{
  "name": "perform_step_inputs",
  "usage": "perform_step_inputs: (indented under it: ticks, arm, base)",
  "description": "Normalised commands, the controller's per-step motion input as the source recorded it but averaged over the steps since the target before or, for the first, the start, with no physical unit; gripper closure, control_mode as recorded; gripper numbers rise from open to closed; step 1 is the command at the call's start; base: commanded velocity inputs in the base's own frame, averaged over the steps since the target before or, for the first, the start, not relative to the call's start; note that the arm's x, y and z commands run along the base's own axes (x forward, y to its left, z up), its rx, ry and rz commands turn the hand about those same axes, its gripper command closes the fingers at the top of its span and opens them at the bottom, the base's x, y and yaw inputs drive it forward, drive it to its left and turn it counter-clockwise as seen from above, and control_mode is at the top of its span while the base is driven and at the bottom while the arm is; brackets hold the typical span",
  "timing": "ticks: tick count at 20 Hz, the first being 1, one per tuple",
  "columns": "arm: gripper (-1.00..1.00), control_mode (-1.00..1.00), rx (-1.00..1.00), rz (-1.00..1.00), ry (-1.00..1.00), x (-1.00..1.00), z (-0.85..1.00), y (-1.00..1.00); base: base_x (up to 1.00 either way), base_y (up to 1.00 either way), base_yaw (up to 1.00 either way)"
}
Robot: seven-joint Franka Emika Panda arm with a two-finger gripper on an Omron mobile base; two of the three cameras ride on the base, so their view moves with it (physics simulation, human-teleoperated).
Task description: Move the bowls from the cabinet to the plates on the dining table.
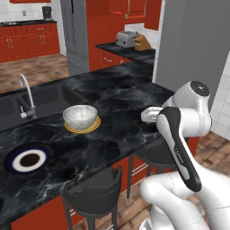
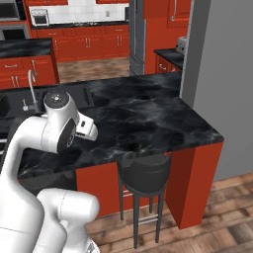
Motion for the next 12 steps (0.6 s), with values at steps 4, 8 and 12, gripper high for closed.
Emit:
perform_step_inputs:
  ticks: [4, 8, 12]
  arm:
    - [-1.0, -1.0, 0.0, -0.07, 0.0, 0.0, 0.0, -0.11]
    - [-1.0, -1.0, 0.0, -0.07, 0.0, 0.0, -0.03, -0.03]
    - [-1.0, 1.0, 0.0, -0.01, 0.0, 0.0, -0.02, 0.0]
  base:
    - [0.0, 0.0, 0.0]
    - [0.0, 0.0, 0.0]
    - [-0.2, 0.0, -0.01]
